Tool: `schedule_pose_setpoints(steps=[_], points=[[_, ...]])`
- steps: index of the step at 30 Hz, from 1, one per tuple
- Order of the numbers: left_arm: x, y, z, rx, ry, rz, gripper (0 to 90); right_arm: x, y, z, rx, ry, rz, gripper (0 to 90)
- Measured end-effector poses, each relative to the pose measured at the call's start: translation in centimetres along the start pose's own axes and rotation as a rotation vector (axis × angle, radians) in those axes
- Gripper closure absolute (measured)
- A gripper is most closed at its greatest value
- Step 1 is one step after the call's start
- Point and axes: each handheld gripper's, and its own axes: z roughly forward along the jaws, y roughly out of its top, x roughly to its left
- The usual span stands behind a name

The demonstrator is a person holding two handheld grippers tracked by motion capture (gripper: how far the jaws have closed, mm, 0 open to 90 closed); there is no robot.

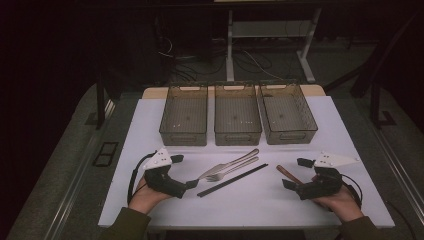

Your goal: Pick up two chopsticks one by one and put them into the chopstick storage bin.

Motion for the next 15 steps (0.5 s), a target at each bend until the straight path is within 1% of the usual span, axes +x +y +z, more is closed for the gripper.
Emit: schedule_pose_setpoints(steps=[7, 11, 13, 15], points=[[-0.02, 0.17, 0.3, 0.014, 0.002, 0.005, 0.0, -0.16, -0.08, -0.03, -0.005, -0.007, 0.001, 2.8], [-0.2, 0.15, 0.41, 0.023, 0.001, 0.018, 0.0, -0.32, -0.12, -0.12, -0.013, -0.003, 0.005, 2.8], [-0.24, 0.18, 0.42, 0.022, -0.002, 0.02, 0.0, -0.33, -0.09, -0.16, -0.022, 0.002, 0.005, 2.9], [-0.27, 0.25, 0.48, 0.022, -0.005, 0.019, 0.0, -0.31, -0.09, -0.09, -0.018, 0.002, 0.002, 2.8]])
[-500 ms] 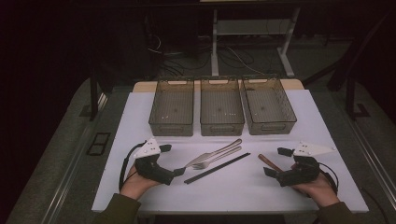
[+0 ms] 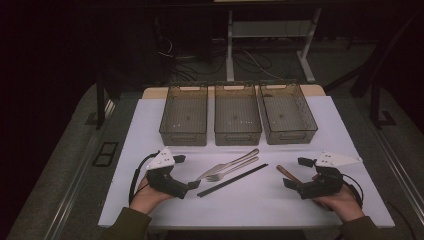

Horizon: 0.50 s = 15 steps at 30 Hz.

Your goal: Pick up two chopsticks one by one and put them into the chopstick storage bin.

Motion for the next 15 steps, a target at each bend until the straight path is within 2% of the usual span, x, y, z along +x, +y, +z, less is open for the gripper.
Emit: schedule_pose_setpoints(steps=[11, 15], points=[[-0.2, 1.1, 0.7, -0.008, -0.009, 0.021, 0.0, 0.0, 0.2, -0.1, 0.015, 0.004, 0.007, 2.8], [0.0, 1.5, 1.1, -0.021, -0.011, 0.014, 0.0, -0.1, 0.2, -0.2, 0.019, 0.014, 0.015, 2.8]])
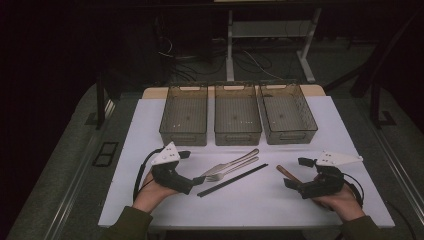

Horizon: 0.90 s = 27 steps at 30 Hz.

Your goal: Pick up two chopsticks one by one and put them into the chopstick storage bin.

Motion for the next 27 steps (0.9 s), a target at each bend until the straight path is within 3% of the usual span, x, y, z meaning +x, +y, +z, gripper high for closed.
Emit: schedule_pose_setpoints(steps=[27], points=[[-0.7, 1.6, 2.1, -0.013, -0.041, 0.005, 0.0, -0.3, 0.0, 0.0, -0.003, -0.012, -0.009, 2.8]])
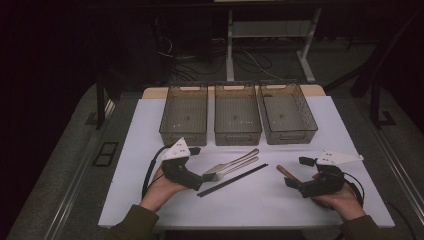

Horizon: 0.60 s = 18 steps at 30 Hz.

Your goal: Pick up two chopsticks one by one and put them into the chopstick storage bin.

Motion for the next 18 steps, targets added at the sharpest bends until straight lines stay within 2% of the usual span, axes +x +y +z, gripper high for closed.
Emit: schedule_pose_setpoints(steps=[10, 18], points=[[-0.6, 0.6, 1.7, 0.003, -0.021, 0.009, 0.0, 0.0, 0.0, 0.0, -0.004, -0.001, -0.005, 2.8], [-1.6, 1.1, 4.0, 0.022, -0.052, 0.022, 1.9, 0.1, -0.1, 0.2, -0.004, -0.004, -0.003, 2.9]])
